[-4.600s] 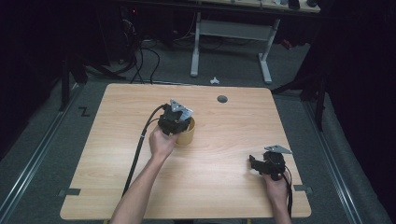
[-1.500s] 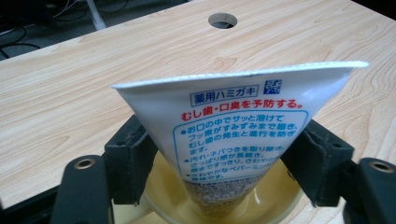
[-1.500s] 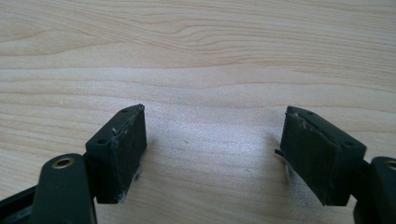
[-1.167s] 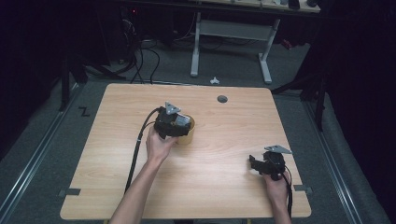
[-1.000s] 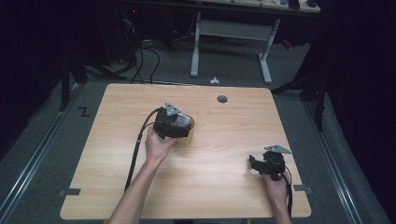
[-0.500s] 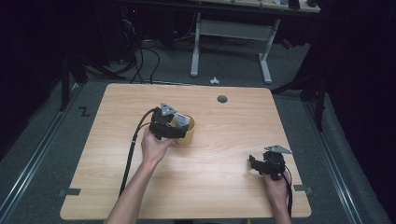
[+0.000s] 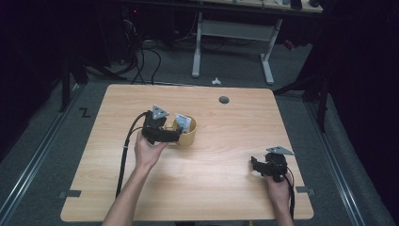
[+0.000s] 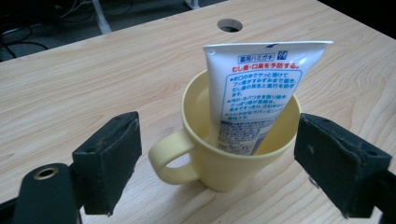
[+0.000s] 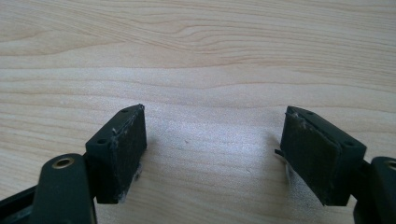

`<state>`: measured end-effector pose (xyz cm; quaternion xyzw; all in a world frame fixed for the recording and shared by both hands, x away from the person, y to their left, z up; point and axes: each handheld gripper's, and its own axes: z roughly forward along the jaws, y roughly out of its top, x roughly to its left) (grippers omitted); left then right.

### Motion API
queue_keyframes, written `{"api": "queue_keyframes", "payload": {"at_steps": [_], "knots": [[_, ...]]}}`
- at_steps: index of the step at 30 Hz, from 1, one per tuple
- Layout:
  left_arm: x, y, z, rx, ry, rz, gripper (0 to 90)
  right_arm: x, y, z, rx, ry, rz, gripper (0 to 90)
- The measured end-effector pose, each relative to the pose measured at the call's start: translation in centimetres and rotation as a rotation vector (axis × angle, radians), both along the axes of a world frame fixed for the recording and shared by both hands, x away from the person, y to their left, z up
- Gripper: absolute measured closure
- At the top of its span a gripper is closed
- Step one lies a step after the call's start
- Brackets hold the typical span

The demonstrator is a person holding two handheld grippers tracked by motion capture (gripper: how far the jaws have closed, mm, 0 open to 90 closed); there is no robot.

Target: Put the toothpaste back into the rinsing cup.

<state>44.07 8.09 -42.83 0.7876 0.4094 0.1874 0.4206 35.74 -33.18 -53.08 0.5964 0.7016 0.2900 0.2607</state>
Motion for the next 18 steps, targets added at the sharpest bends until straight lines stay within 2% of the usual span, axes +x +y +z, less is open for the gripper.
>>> {"api": "queue_keyframes", "payload": {"at_steps": [10, 18], "knots": [[-1.1, 2.6, 0.6, -0.047, -0.005, 0.042, 15.8, 0.0, 0.0, 0.0, 0.0, -0.001, -0.001, 22.8], [-2.1, 4.4, 1.4, -0.059, -0.021, 0.07, 16.0, 0.0, 0.0, 0.0, 0.0, -0.001, -0.001, 22.8]]}}
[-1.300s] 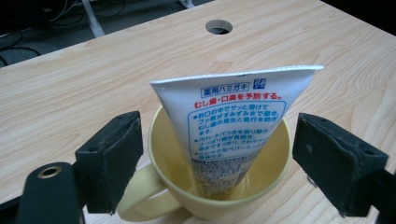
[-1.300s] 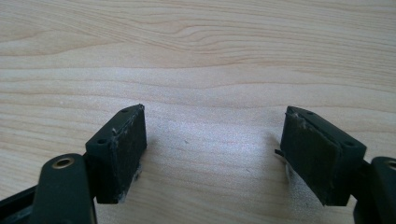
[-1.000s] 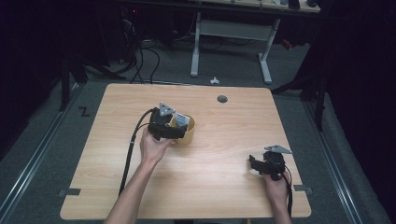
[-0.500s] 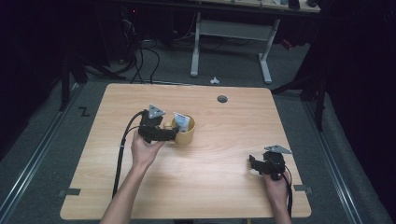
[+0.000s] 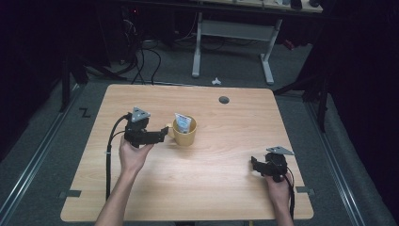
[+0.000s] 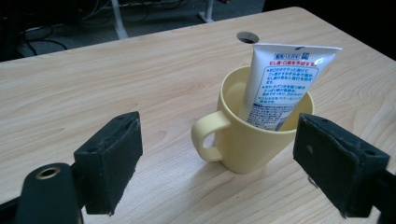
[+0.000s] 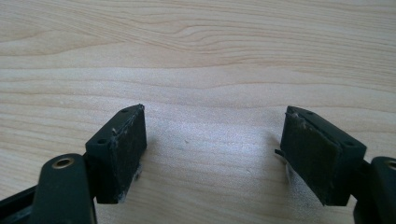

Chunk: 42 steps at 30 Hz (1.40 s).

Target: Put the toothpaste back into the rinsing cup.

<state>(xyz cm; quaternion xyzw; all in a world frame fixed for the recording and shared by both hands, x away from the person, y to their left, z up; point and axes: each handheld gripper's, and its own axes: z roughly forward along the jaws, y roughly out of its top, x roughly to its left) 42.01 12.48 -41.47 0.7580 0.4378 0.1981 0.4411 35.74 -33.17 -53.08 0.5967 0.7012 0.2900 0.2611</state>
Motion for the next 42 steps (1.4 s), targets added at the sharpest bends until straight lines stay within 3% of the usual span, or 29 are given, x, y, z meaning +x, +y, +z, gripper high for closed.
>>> {"api": "queue_keyframes", "payload": {"at_steps": [20, 25, 42], "knots": [[-1.3, 3.2, -0.5, -0.053, 0.005, 0.064, 16.9, 0.0, 0.0, 0.0, 0.0, 0.001, 0.0, 22.8], [-1.6, 3.5, -0.4, -0.038, 0.004, 0.066, 16.9, 0.0, 0.0, 0.0, 0.0, 0.001, 0.0, 22.8], [-2.6, 5.7, -0.9, -0.065, 0.005, 0.113, 17.6, 0.0, 0.0, 0.0, 0.0, 0.0, -0.001, 22.8]]}}
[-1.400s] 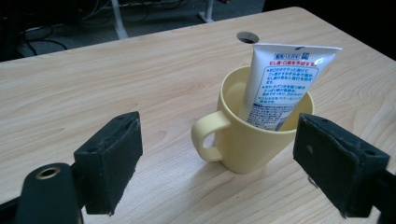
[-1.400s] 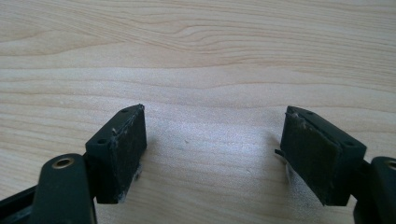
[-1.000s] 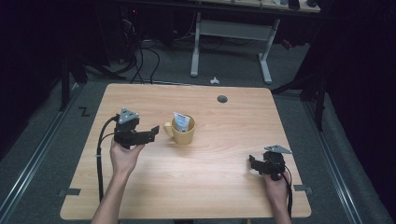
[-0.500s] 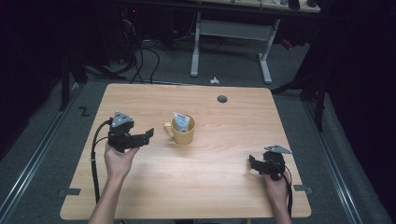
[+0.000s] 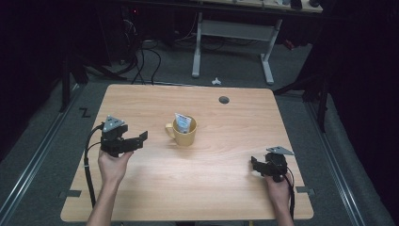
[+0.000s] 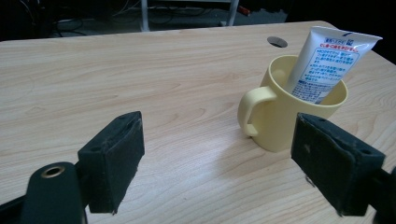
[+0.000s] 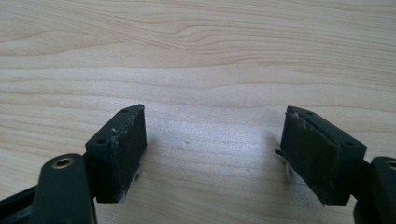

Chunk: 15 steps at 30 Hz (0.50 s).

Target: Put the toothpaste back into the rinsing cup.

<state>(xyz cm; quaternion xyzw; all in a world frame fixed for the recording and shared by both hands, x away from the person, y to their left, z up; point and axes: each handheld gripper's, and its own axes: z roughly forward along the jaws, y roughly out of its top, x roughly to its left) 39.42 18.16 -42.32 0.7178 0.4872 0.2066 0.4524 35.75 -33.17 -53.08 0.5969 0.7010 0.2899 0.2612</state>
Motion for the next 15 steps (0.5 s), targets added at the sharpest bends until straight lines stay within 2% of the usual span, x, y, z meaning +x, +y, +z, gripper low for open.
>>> {"api": "queue_keyframes", "payload": {"at_steps": [15], "knots": [[-0.6, 1.3, -0.3, -0.01, 0.002, 0.027, 18.2, 0.0, 0.0, 0.0, 0.0, 0.0, 0.0, 22.8]]}}
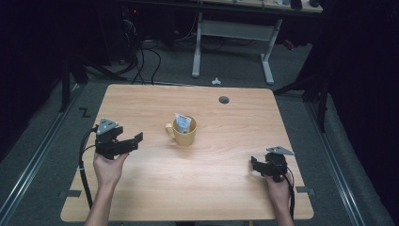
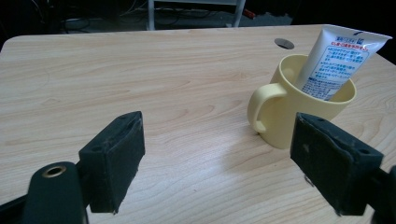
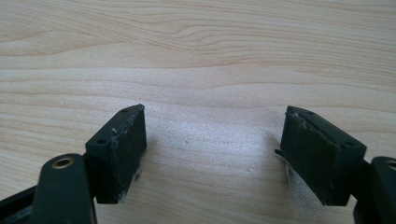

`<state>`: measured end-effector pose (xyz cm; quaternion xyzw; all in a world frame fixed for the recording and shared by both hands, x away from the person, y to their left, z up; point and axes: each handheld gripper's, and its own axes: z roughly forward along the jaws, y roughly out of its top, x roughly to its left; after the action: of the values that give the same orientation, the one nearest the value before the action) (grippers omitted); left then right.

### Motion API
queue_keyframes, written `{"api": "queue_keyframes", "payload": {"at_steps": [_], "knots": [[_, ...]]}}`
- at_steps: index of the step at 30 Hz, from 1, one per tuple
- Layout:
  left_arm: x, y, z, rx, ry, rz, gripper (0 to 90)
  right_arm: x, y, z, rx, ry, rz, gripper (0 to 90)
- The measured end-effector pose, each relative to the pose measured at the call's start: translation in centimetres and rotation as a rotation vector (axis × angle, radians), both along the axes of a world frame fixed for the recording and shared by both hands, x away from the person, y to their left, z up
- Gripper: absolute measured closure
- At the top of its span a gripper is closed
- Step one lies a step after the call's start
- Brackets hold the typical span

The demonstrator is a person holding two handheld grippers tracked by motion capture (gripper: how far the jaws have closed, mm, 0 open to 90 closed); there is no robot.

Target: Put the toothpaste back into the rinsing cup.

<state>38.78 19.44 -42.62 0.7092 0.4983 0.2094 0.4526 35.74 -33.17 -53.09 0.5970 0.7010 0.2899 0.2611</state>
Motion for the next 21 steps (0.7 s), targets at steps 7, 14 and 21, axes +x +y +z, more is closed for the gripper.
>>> {"api": "queue_keyframes", "payload": {"at_steps": [7, 14, 21], "knots": [[-0.5, 0.6, -0.1, -0.007, -0.004, 0.011, 18.5, 0.0, 0.0, 0.0, 0.0, 0.0, 0.0, 22.8], [-0.8, 1.0, -0.4, -0.012, -0.008, 0.015, 19.7, 0.0, 0.0, 0.0, -0.003, -0.001, 0.004, 22.8], [-1.0, 1.4, -1.5, -0.022, 0.007, 0.025, 19.9, 0.0, 0.0, 0.0, -0.001, 0.001, 0.001, 22.7]]}}
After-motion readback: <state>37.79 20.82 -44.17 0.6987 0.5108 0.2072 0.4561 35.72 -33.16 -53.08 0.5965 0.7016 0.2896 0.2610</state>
